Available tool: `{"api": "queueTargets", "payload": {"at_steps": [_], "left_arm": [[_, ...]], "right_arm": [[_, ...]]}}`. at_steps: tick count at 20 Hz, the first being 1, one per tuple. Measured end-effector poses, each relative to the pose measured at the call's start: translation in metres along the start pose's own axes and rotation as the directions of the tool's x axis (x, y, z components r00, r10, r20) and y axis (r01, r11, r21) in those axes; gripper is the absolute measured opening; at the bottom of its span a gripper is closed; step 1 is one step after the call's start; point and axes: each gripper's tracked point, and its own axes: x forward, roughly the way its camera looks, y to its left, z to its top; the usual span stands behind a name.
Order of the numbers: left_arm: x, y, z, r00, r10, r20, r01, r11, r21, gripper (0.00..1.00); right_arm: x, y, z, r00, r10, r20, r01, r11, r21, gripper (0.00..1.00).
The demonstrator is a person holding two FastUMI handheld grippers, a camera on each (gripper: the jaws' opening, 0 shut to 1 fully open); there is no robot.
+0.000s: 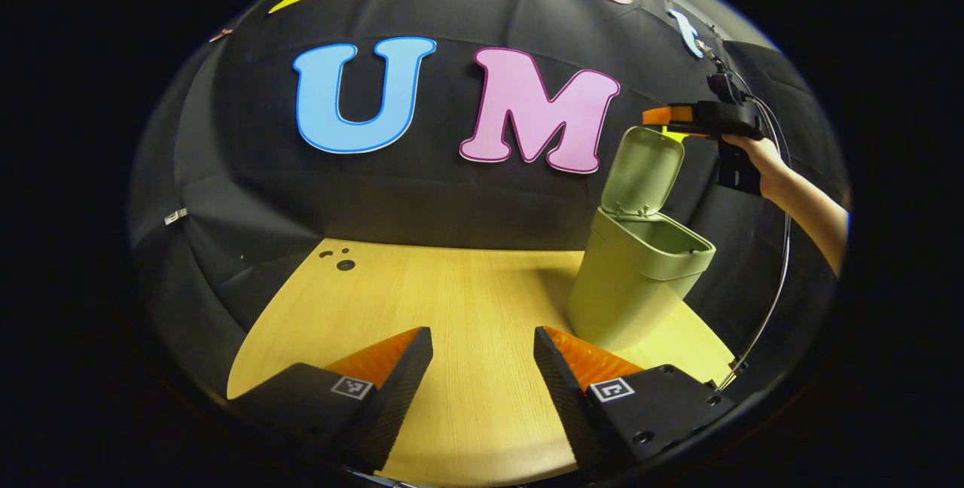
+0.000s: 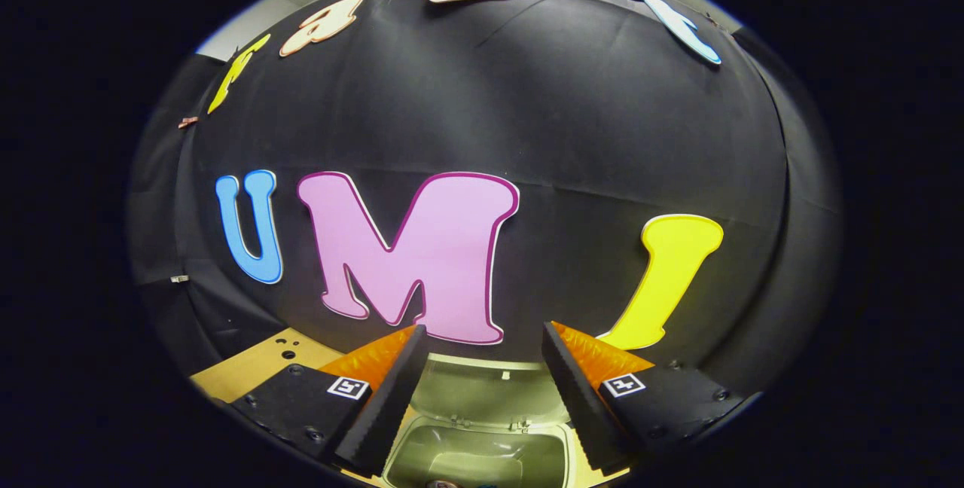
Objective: Press the lid of the desktop garbage bin to open it, pick up the crumpled paper on the desktop and throw it into the bin, then pick up the pop can on the desktop and drop it into the bin, and finally close the garbage bin lid.
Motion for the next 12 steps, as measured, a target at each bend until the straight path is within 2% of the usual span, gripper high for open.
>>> {"api": "queueTargets", "payload": {"at_steps": [5,12], "left_arm": [[-0.002,0.003,-0.002,1.000,0.011,-0.007,-0.011,1.000,-0.009,0.89],[0.002,-0.003,0.001,1.000,-0.017,-0.006,0.017,1.000,-0.003,0.89]], "right_arm": [[-0.001,0.000,-0.007,0.999,0.016,-0.034,-0.014,0.998,0.055,0.96],[-0.034,0.005,-0.023,0.997,0.050,-0.064,-0.045,0.995,0.090,0.96]]}}
